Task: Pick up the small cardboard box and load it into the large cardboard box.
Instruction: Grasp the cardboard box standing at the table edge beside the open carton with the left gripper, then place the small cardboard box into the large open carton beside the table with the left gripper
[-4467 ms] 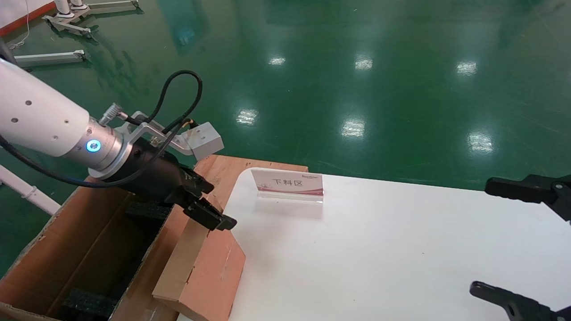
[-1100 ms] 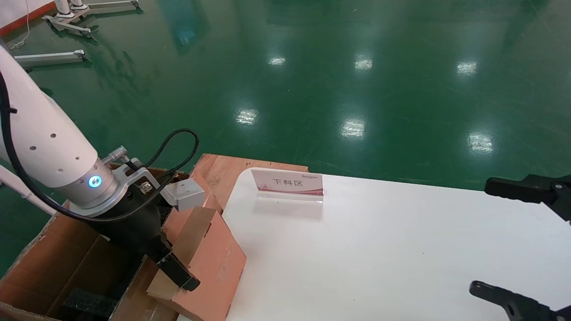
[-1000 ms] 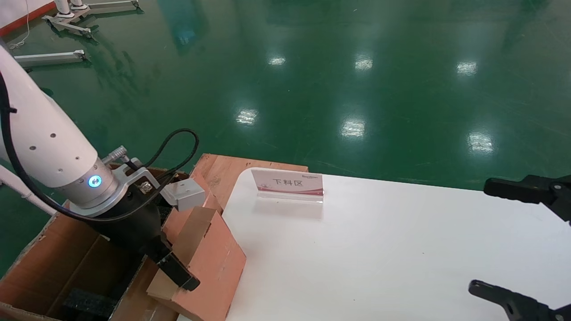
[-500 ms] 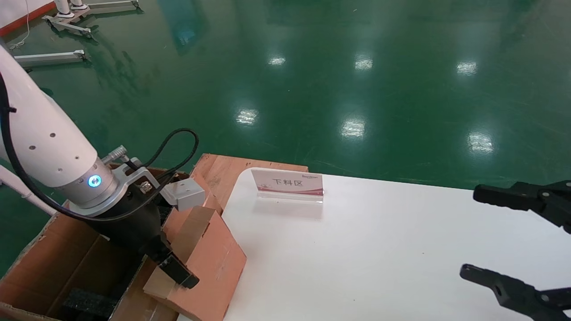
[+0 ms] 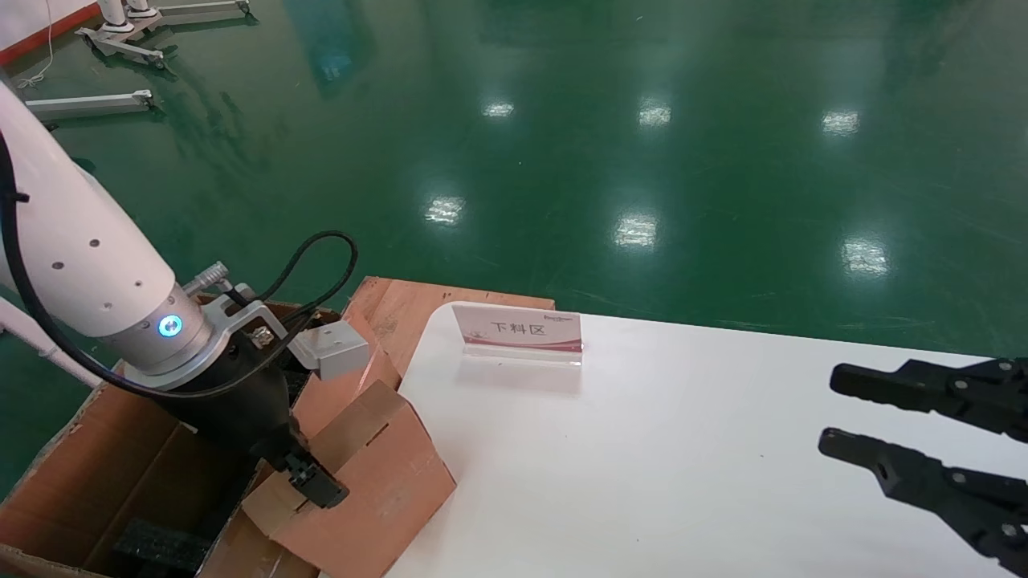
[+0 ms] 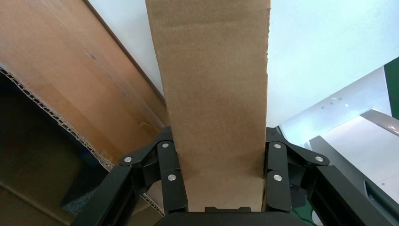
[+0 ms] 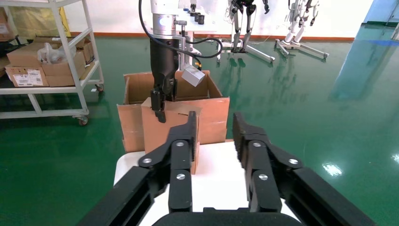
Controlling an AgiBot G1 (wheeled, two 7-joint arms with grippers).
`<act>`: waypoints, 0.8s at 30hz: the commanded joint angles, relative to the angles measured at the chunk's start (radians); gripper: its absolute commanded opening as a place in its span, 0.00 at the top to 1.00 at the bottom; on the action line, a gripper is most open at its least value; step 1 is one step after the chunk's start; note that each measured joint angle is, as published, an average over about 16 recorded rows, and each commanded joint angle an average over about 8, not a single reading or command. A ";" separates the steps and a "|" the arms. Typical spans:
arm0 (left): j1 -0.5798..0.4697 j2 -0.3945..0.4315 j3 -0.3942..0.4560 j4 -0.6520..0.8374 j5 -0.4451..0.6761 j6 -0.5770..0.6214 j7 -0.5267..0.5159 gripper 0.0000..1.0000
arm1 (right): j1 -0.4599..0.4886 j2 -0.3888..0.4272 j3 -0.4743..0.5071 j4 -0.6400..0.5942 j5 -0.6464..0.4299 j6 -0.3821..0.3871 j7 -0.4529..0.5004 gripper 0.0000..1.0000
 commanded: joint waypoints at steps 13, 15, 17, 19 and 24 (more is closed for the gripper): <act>-0.069 -0.014 -0.040 0.033 -0.050 0.022 0.010 1.00 | 0.000 0.000 -0.001 -0.001 0.000 0.000 0.000 1.00; -0.093 -0.019 -0.054 0.034 -0.060 0.024 0.014 1.00 | 0.001 0.000 -0.001 -0.001 0.000 0.000 -0.001 1.00; -0.126 -0.024 -0.069 0.037 -0.062 0.027 0.021 1.00 | 0.001 0.000 -0.001 -0.001 0.000 0.000 -0.001 1.00; -0.166 -0.030 -0.087 0.044 -0.056 0.031 0.029 1.00 | 0.001 0.000 -0.001 -0.001 0.000 0.000 -0.001 1.00; -0.281 -0.048 -0.129 0.078 -0.023 0.047 0.045 1.00 | 0.001 0.000 -0.001 -0.001 0.001 0.000 -0.001 1.00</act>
